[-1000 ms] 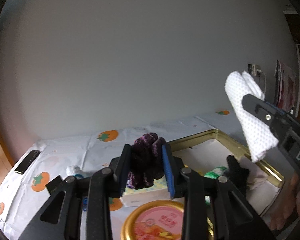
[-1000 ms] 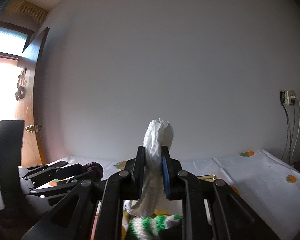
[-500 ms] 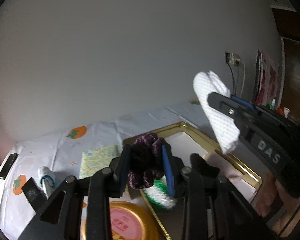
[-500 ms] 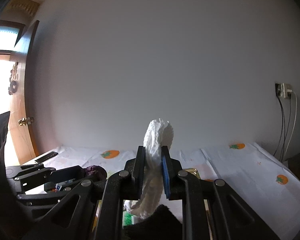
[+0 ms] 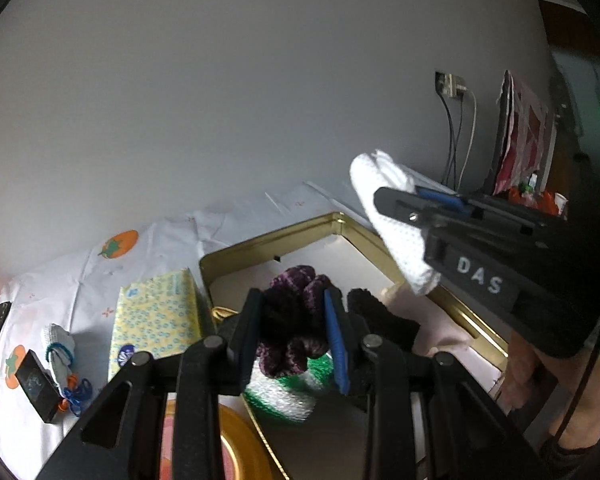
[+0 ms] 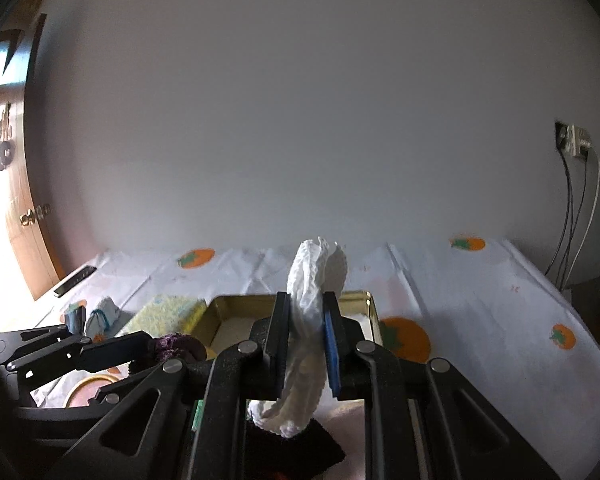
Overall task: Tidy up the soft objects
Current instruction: 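Carry the scrunchie and mesh cloth with both tools over the gold tray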
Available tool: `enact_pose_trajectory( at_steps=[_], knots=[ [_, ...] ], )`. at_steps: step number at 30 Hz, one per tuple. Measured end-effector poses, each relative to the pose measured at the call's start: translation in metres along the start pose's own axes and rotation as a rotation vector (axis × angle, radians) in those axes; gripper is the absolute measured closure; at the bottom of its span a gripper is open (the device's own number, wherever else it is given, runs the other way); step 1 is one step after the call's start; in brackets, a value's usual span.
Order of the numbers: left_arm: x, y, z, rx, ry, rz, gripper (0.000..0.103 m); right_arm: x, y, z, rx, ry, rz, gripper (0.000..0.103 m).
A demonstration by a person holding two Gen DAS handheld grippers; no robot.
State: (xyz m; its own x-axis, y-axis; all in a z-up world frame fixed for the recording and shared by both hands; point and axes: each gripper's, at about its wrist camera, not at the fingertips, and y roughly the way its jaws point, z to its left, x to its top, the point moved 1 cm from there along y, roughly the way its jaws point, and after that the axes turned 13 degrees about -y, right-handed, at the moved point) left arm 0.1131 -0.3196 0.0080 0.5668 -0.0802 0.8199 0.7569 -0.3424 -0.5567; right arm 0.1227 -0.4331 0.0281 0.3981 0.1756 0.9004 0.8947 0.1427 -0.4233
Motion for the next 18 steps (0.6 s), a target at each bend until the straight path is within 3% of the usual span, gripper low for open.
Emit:
enact_pose_trajectory(
  at_steps=[18],
  knots=[
    [-0.010, 0.015, -0.003, -0.004, 0.007, 0.061, 0.073, -0.013, 0.021, -0.007, 0.001, -0.012, 0.104, 0.086]
  ],
)
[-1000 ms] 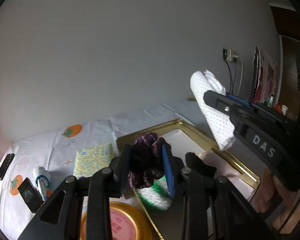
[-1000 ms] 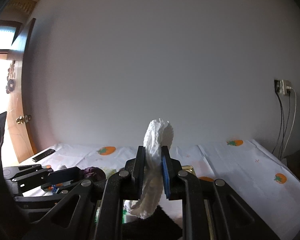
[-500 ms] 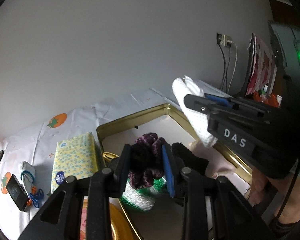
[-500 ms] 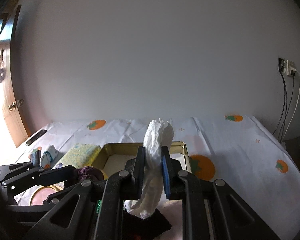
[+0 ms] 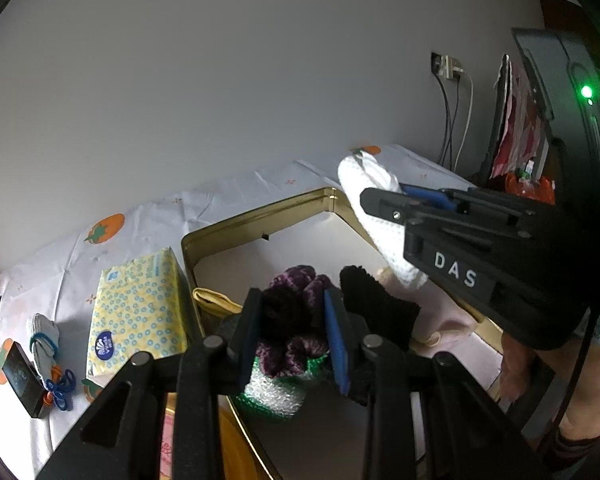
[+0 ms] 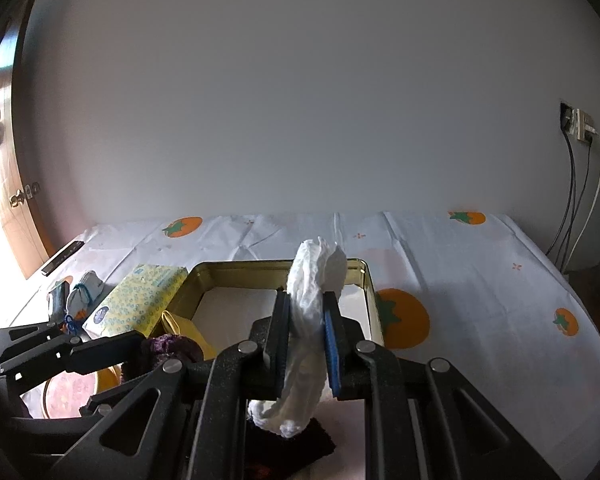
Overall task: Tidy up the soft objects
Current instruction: 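Carry the scrunchie and mesh cloth with both tools over the gold tray, then open both tools to drop the scrunchie and mesh cloth into the tray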
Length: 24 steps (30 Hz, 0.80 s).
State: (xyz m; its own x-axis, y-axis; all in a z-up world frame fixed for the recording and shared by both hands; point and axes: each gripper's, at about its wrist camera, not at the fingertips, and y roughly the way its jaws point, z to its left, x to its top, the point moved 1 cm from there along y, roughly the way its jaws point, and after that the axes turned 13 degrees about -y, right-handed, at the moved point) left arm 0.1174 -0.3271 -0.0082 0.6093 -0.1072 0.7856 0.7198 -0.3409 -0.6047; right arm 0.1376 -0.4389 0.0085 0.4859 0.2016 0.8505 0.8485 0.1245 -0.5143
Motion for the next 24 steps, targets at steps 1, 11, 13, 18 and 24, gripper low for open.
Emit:
enact_pose_trajectory(
  at_steps=[1, 11, 13, 18, 24],
  knots=[
    [0.000, 0.000, 0.000, 0.000, -0.002, 0.001, 0.073, 0.000, 0.000, 0.001, 0.001, -0.003, 0.002, 0.086],
    [-0.002, -0.003, -0.003, 0.004, 0.013, -0.009, 0.067, -0.001, 0.002, 0.005, -0.006, -0.013, 0.020, 0.054],
    [-0.002, -0.005, -0.004, 0.009, 0.018, -0.016, 0.060, 0.000, -0.002, 0.005, -0.020, -0.008, 0.002, 0.039],
    [-0.004, -0.024, 0.001, 0.022, 0.022, -0.069, 0.037, 0.000, -0.015, -0.001, -0.046, 0.029, -0.052, 0.038],
    [-0.006, -0.061, 0.033, 0.072, -0.006, -0.182, 0.021, 0.006, -0.034, 0.003, -0.044, 0.053, -0.126, 0.036]
  ],
)
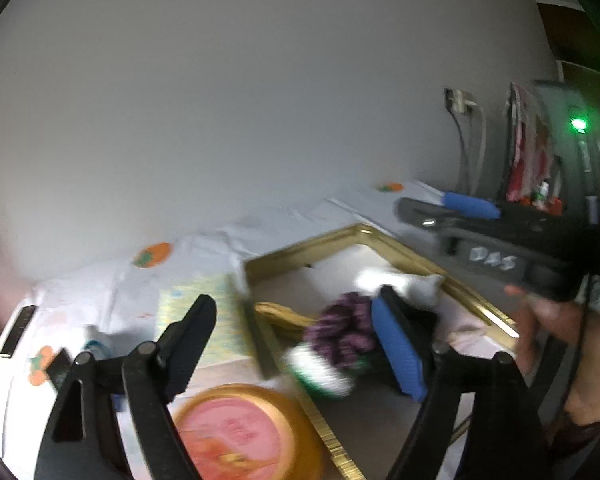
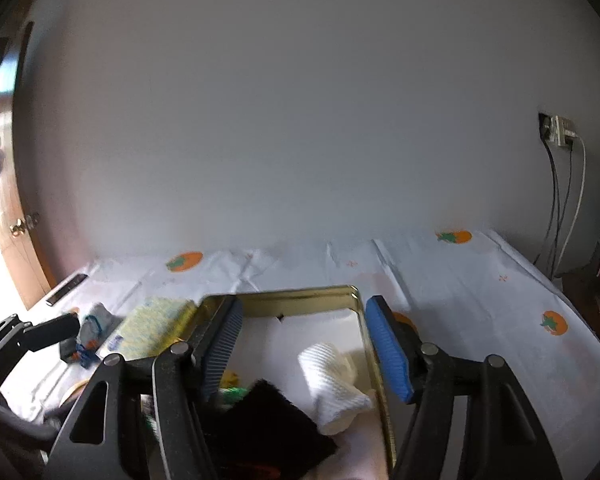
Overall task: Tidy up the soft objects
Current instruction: 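Open both tools to drop the scrunchie and mesh cloth into the tray, then move both open tools back to the remaining items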
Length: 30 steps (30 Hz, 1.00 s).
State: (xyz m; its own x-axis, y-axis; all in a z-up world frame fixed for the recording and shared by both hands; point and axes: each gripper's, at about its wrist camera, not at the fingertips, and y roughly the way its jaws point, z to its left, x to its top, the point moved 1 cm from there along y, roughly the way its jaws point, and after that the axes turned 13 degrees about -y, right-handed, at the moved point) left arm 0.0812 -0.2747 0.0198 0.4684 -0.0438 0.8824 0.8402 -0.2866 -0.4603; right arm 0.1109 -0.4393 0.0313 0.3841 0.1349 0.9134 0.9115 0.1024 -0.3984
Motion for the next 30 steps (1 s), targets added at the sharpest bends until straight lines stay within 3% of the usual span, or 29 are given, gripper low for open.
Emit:
enact_pose_trajectory(
  at_steps=[3, 7, 12, 14, 18, 25, 30],
  knots=[
    [0.003, -0.008, 0.035, 0.059, -0.036, -0.029, 0.018, 0.007, -0.010, 0.016, 0.029, -0.005, -0.048, 0.034],
    [0.005, -0.009, 0.102, 0.206, -0.111, -0.039, 0.017, 0.016, -0.019, 0.047, 0.093, -0.029, -0.103, 0.030],
    [-0.002, 0.004, 0.201, 0.440, -0.254, 0.033, 0.017, 0.023, -0.023, 0.106, 0.197, -0.109, -0.139, 0.029],
    [-0.006, 0.011, 0.228, 0.483, -0.311, 0.071, 0.017, 0.022, -0.020, 0.126, 0.231, -0.143, -0.131, 0.029],
    [-0.017, 0.019, 0.259, 0.474, -0.386, 0.116, 0.017, 0.015, -0.006, 0.166, 0.289, -0.194, -0.100, 0.029],
    [-0.027, 0.041, 0.251, 0.458, -0.358, 0.196, 0.017, 0.002, 0.000, 0.200, 0.334, -0.244, -0.076, 0.029],
    [-0.032, 0.053, 0.257, 0.445, -0.397, 0.233, 0.017, -0.002, -0.002, 0.206, 0.338, -0.260, -0.082, 0.029]
  ],
)
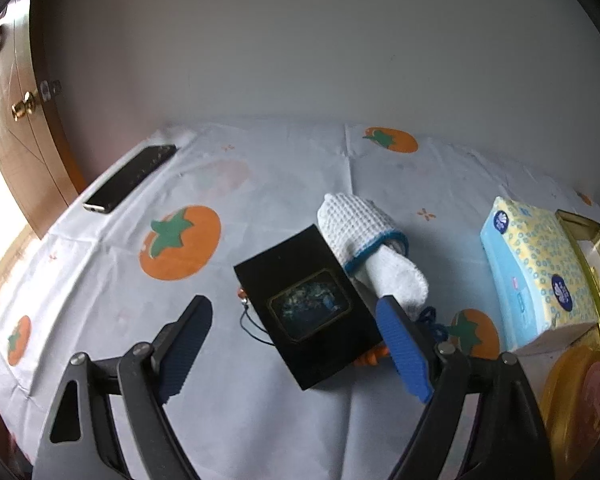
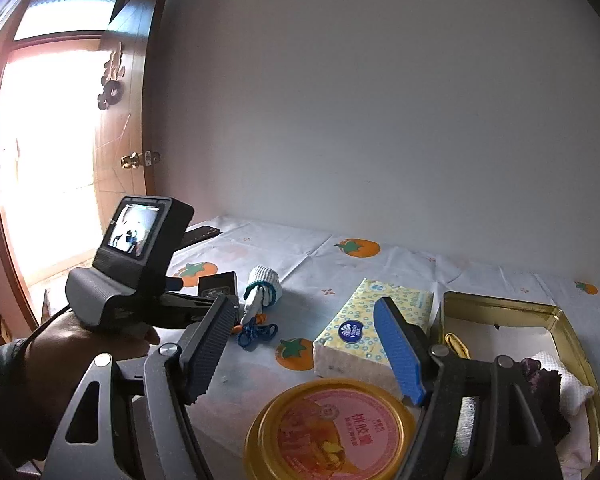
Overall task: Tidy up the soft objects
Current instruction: 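Move both open tools back to the remaining items, then grasp the white knit sock with blue trim with the right tool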
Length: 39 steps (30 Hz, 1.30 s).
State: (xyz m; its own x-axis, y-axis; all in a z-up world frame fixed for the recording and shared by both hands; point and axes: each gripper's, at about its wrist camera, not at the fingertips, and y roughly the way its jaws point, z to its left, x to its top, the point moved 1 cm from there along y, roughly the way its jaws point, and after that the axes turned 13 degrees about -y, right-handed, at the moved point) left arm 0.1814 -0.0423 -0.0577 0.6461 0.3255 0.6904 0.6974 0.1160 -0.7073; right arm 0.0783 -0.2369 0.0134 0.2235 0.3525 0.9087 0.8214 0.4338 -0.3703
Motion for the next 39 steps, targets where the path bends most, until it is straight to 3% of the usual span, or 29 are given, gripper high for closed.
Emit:
enact_pose_trajectory(
  at_steps=[4, 6, 9, 15, 21, 27, 29, 37, 39],
  knots=[
    [-0.004, 0.005, -0.010, 0.005, 0.035, 0.011, 0.020, -0.004, 0.001, -0.001, 0.001, 0.010, 0.010, 0.029],
    [-0.005, 0.009, -0.009, -0.006, 0.035, 0.025, 0.033, -0.005, 0.002, 0.000, 0.001, 0.009, 0.013, 0.029],
    [-0.005, 0.008, -0.002, -0.058, 0.014, 0.037, 0.039, -0.003, 0.003, 0.004, 0.004, 0.000, 0.016, 0.029],
    [-0.007, -0.005, 0.016, -0.112, -0.028, 0.008, 0.043, 0.000, 0.008, 0.015, 0.024, -0.020, 0.020, 0.029],
    [-0.008, -0.027, 0.036, -0.145, -0.072, -0.069, 0.043, 0.007, 0.030, 0.037, 0.021, -0.084, 0.068, 0.029],
    [-0.005, -0.042, 0.051, -0.086, -0.067, -0.157, 0.043, 0.010, 0.062, 0.067, 0.020, -0.171, 0.168, 0.035],
    [-0.003, -0.042, 0.059, -0.089, -0.082, -0.163, 0.043, 0.009, 0.077, 0.077, 0.020, -0.200, 0.219, 0.043],
    [-0.004, -0.045, 0.074, -0.134, -0.120, -0.171, 0.042, 0.000, 0.125, 0.085, -0.043, -0.208, 0.395, 0.045],
    [-0.004, -0.046, 0.075, -0.146, -0.127, -0.177, 0.042, -0.003, 0.135, 0.086, -0.052, -0.214, 0.434, 0.052]
  ],
)
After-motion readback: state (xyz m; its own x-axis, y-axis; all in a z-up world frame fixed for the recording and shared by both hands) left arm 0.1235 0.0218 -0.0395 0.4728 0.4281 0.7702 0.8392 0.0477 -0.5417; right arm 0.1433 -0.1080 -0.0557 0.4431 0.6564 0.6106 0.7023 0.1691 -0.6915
